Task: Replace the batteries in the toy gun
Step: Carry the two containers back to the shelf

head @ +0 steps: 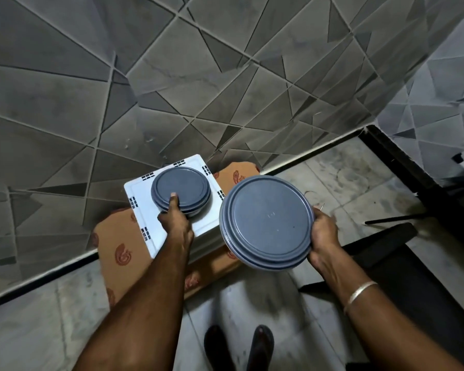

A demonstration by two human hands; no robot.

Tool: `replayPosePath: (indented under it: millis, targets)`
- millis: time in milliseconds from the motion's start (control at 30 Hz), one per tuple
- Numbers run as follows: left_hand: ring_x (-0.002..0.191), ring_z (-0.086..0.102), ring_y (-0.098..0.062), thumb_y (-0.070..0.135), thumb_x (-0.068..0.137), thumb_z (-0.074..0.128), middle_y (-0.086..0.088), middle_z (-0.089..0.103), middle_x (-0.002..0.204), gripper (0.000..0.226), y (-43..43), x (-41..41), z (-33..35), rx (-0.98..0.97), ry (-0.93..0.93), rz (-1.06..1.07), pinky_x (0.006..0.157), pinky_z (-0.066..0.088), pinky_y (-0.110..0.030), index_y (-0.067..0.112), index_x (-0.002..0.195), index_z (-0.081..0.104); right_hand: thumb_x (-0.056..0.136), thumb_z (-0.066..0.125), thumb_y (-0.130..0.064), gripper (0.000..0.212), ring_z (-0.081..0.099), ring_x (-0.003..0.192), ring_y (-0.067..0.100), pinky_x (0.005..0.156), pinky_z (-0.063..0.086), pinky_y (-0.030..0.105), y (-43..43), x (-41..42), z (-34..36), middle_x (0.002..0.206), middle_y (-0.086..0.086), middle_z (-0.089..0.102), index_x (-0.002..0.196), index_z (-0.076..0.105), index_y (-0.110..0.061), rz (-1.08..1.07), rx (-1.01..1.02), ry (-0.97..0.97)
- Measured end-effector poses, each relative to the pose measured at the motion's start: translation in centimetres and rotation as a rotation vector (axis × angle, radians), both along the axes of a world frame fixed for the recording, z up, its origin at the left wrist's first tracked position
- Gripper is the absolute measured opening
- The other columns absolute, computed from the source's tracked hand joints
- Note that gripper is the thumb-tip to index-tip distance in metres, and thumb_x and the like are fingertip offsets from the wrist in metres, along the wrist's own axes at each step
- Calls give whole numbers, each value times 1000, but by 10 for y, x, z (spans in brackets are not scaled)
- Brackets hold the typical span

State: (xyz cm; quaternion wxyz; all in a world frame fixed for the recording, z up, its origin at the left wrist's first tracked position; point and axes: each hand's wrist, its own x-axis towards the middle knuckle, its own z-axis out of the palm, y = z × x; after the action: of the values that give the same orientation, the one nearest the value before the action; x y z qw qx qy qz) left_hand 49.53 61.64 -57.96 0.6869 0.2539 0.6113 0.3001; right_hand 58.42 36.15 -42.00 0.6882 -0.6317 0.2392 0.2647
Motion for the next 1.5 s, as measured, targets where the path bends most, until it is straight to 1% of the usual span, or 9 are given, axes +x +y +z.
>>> replayPosePath:
  millis: [133, 300, 467, 633, 833, 933, 1100, 1300, 1500]
  targets:
    - [110, 64, -35, 56, 82, 70, -14, 66, 124, 71, 5, -7, -3, 96, 291, -89, 98, 53, -48, 3, 128, 58, 94, 51, -19, 25, 65, 61, 26, 54, 56, 29, 13, -4, -8, 66, 6, 71, 80, 69, -9, 37, 9, 17]
    - [122, 55, -45, 64, 88, 59, -26, 57, 135, 77, 11, -17, 4, 150, 582, -298, 98, 46, -48, 1, 131, 57, 97, 46, -17, 30, 63, 46, 17, 44, 52, 24, 19, -10, -16, 60, 3, 69, 77, 66, -10, 87, -5, 27]
    - [128, 48, -42, 52, 91, 64, -25, 45, 142, 67, -12, -31, 27, 221, 524, -247, 101, 41, -44, 7, 138, 48, 95, 46, -15, 27, 63, 47, 18, 45, 53, 25, 25, -15, -23, 60, 3, 69, 78, 67, -10, 118, -8, 24]
    - [86, 63, -21, 35, 96, 65, -7, 70, 90, 21, -73, -61, 40, 461, 279, -238, 84, 52, -42, 15, 89, 67, 92, 52, -14, 20, 64, 61, 25, 47, 54, 27, 27, -23, -33, 72, 8, 71, 85, 69, -7, 159, 3, 15]
    - [76, 66, -1, 28, 103, 54, 11, 75, 82, 25, -129, -96, 51, 316, 0, -287, 72, 53, -19, 19, 89, 72, 94, 51, -15, 23, 65, 48, 20, 43, 54, 27, 13, -41, -73, 62, 4, 71, 79, 68, -7, 222, 26, 111]
    - [88, 70, -14, 29, 103, 52, -11, 76, 101, 34, -138, -111, 29, 240, -56, -400, 77, 58, -29, 2, 111, 70, 95, 50, -13, 26, 65, 51, 20, 47, 54, 27, 5, -48, -103, 60, 1, 71, 76, 67, -11, 251, -4, 128]
    - [113, 68, -29, 41, 89, 67, -9, 69, 126, 45, -152, -141, -37, 68, -47, -466, 89, 56, -48, 20, 129, 61, 96, 50, -15, 23, 70, 69, 24, 56, 58, 30, -8, -51, -165, 75, 5, 74, 90, 70, -5, 399, -97, 154]
    - [105, 68, -31, 24, 92, 63, -12, 73, 116, 26, -146, -147, -89, 108, 25, -357, 85, 57, -41, 12, 115, 67, 97, 55, -23, 29, 69, 84, 31, 76, 58, 42, 16, -43, -222, 92, 12, 75, 105, 70, -1, 624, -105, 148]
    - [106, 67, -31, 31, 83, 65, -22, 70, 118, 42, -101, -124, -111, 197, 55, -68, 95, 51, -49, 3, 114, 67, 98, 44, -26, 26, 43, 53, 16, 48, 32, 23, 83, -18, -268, 62, 0, 52, 83, 63, -19, 803, -247, 63]
